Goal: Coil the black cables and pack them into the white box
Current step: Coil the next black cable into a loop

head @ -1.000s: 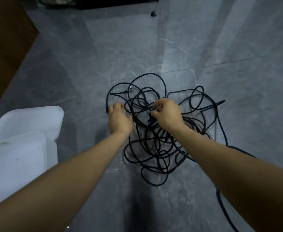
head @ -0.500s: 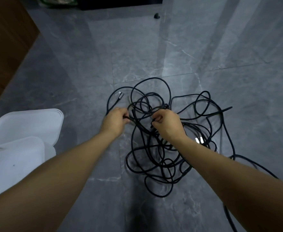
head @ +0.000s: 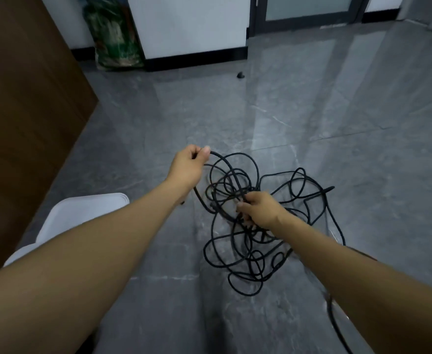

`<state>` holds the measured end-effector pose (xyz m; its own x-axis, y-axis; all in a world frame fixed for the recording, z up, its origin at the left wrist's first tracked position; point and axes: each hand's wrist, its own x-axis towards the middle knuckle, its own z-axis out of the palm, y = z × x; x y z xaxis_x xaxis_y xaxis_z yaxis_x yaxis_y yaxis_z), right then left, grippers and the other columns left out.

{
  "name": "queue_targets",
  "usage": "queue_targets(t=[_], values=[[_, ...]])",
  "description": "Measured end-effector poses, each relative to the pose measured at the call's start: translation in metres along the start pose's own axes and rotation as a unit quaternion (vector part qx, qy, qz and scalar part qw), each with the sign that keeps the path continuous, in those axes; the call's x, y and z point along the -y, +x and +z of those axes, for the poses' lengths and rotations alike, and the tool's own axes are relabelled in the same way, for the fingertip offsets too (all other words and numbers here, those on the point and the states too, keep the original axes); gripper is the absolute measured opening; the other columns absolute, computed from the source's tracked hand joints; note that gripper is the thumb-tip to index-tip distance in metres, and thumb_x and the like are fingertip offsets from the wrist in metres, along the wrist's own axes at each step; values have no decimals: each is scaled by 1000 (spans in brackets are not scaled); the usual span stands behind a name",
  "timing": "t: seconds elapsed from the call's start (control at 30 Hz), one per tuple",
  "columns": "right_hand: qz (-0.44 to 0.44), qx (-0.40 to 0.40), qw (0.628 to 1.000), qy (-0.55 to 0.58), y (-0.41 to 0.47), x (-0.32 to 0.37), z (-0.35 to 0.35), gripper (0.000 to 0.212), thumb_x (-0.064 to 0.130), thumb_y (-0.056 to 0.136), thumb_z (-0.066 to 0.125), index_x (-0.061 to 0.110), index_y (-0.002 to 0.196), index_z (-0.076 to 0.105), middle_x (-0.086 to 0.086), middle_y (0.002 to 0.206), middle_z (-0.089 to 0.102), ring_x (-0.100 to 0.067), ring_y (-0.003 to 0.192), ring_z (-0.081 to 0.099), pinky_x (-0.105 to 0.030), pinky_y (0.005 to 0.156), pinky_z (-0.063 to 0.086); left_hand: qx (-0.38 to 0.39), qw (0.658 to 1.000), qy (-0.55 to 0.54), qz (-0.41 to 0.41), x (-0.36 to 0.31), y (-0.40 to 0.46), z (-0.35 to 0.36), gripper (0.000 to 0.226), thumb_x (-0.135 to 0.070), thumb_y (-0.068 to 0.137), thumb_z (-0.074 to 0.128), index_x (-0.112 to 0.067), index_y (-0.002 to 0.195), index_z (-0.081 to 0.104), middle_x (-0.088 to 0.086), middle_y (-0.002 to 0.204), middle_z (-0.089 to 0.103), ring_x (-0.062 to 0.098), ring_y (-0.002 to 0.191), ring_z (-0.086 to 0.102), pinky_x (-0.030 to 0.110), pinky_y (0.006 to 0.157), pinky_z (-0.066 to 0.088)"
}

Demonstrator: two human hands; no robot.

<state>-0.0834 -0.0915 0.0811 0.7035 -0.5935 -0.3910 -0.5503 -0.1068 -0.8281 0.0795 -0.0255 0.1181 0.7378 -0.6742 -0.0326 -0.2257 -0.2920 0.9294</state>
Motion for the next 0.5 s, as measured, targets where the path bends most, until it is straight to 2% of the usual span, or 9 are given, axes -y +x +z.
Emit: queue_targets(t=[0.07,0.13,0.23,0.37,0.5], values=[[4,-29,999,-26,-22,16,-29,27,24,95,53,11,71,55,-4,64,50,-17,61,48,-33,65,46,-23,1000,2,-19,-34,-3,-8,32,-31,98,47,-17,69,45,-1,58,37,14,54,33,30,63,34],[-6,-67,997,-47,-47,43,-63,30,28,95,53,11,71,59,-2,60,49,-16,58,47,-29,62,41,-23,999,5,-28,-76,-9,-13,32,-31,98,47,-17,69,46,-1,59,37,14,55,34,29,61,34],[-27,-113,992,-44,-89,100,-118,32,30,95,52,4,85,69,-1,62,50,-14,60,46,-26,59,38,-19,999,5,-31,-152,-18,-22,34,-31,98,48,-17,67,46,-1,59,37,15,55,33,28,53,31],[-36,-150,987,-45,-136,175,-179,28,29,96,51,9,87,69,-2,62,50,-16,61,45,-26,56,35,-12,1000,11,-26,-251,-23,-36,34,-31,97,50,-16,66,48,1,59,37,18,54,32,30,54,28],[-37,-192,981,-14,-191,260,-244,30,28,95,52,5,89,71,1,57,44,-14,56,41,-27,55,33,2,999,28,-33,-366,-35,-57,30,-33,98,47,-9,79,53,0,62,37,16,56,33,29,57,32]])
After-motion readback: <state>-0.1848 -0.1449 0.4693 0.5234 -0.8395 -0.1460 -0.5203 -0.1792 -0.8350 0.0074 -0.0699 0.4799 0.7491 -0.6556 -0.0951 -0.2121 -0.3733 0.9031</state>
